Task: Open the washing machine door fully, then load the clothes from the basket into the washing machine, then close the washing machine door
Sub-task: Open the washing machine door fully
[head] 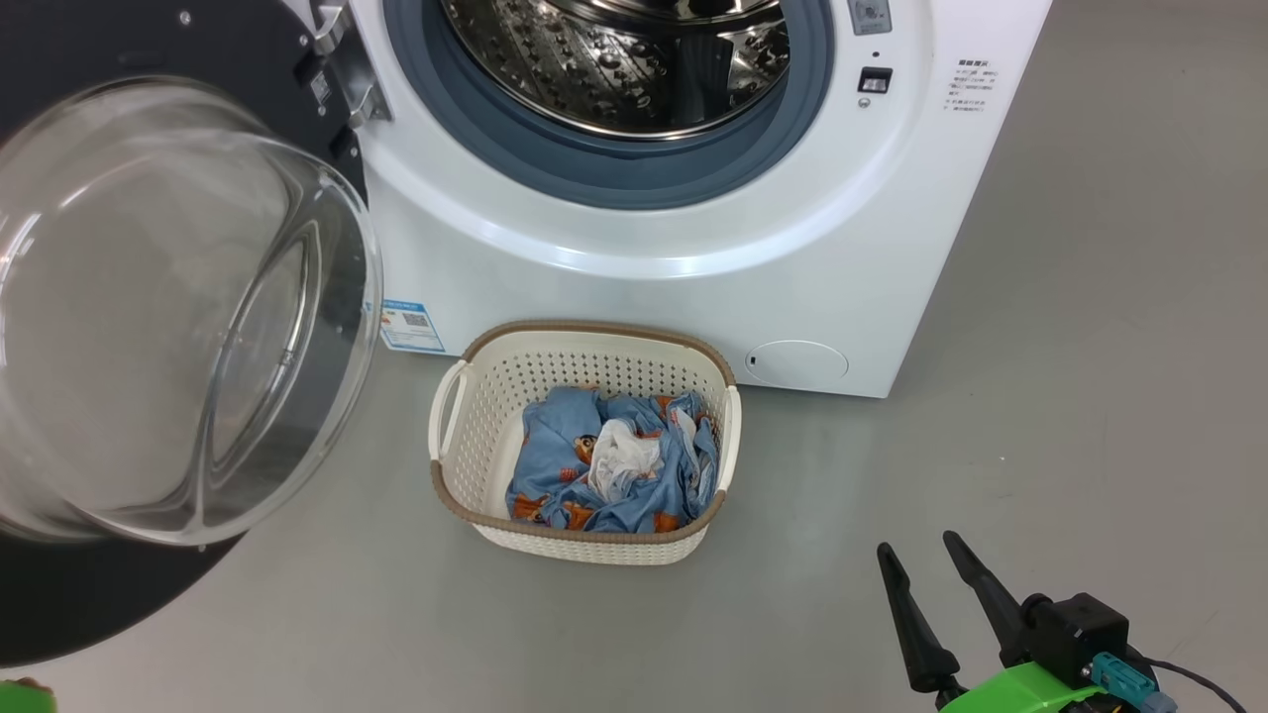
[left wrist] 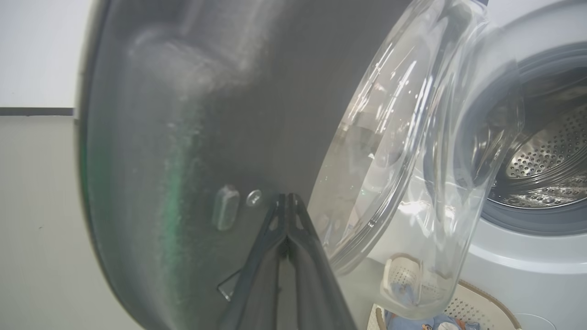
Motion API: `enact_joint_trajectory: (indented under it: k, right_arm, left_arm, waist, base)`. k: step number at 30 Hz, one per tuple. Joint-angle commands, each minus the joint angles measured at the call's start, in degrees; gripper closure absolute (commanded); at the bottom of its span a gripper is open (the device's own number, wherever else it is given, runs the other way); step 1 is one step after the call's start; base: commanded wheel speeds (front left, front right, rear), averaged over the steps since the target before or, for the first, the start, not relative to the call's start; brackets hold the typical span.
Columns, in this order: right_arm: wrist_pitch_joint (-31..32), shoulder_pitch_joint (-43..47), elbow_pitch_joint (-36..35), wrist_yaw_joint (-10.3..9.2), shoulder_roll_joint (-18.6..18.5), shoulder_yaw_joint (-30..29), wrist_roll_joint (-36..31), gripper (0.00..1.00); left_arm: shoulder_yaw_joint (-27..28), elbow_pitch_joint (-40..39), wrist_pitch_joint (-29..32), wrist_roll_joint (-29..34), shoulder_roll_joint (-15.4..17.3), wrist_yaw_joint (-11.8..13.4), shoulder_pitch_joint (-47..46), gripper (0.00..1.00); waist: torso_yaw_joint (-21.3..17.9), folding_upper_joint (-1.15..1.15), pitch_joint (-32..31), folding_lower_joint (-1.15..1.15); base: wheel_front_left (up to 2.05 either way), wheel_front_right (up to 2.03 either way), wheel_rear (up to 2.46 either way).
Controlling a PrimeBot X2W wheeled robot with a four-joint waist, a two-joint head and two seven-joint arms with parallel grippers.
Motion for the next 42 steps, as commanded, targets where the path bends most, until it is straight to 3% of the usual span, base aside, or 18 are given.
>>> enact_joint_trajectory:
  k: [1, 23, 24, 26, 27, 28, 42]
  right_arm:
    - [-0.7, -1.5, -1.3, 0.17, -0.1, 1.2, 0.6, 0.00]
    - [-0.7, -0.3, -1.5, 0.17, -0.1, 1.0, 1.7, 0.00]
    - [-0.7, -0.2, -1.5, 0.17, -0.1, 1.0, 1.8, 0.00]
    - [-0.7, 0.0, -1.6, 0.17, -0.1, 1.0, 1.8, 0.00]
    - [-0.7, 0.1, -1.6, 0.17, -0.1, 1.0, 1.8, 0.00]
    - [-0.7, 0.2, -1.7, 0.17, -0.1, 1.0, 1.8, 0.00]
    - [-0.7, 3.2, -4.8, 0.17, -0.1, 0.0, 1.3, 0.00]
  left_arm:
    - [2.2, -2.1, -0.4, 0.6, 2.1, -0.1, -1.6, 1.00]
    - [-4.8, -15.4, -0.4, -0.9, -3.7, -0.1, 4.9, 0.98]
    - [-5.3, -16.0, -0.4, -1.0, -3.7, -0.1, 5.2, 0.78]
    - [-6.2, -17.0, -0.4, -1.0, -3.9, -0.1, 5.8, 0.50]
    - [-6.6, -17.5, -0.4, -0.9, -4.0, -0.1, 6.1, 0.13]
    - [-6.9, -17.9, -0.4, -0.7, -4.2, -0.1, 6.5, 0.00]
    - [-12.9, -21.8, -0.4, 0.1, -4.2, -0.1, 11.7, 0.00]
  waist:
    - [-0.1, 0.00, -0.1, 0.00]
    - [-2.0, 0.00, -2.1, 0.00]
    - [-2.1, 0.00, -2.2, 0.00]
    - [-2.5, 0.00, -2.6, 0.00]
    - [-2.7, 0.00, -2.7, 0.00]
    - [-2.9, 0.00, -2.9, 0.00]
    - [-7.8, 0.00, -4.4, 0.00]
  base:
    - [0.00, 0.00, 0.00]
    - [0.00, 0.00, 0.00]
    - [0.00, 0.00, 0.00]
    - [0.00, 0.00, 0.00]
    - [0.00, 0.00, 0.00]
    - [0.00, 0.00, 0.00]
    - [0.00, 0.00, 0.00]
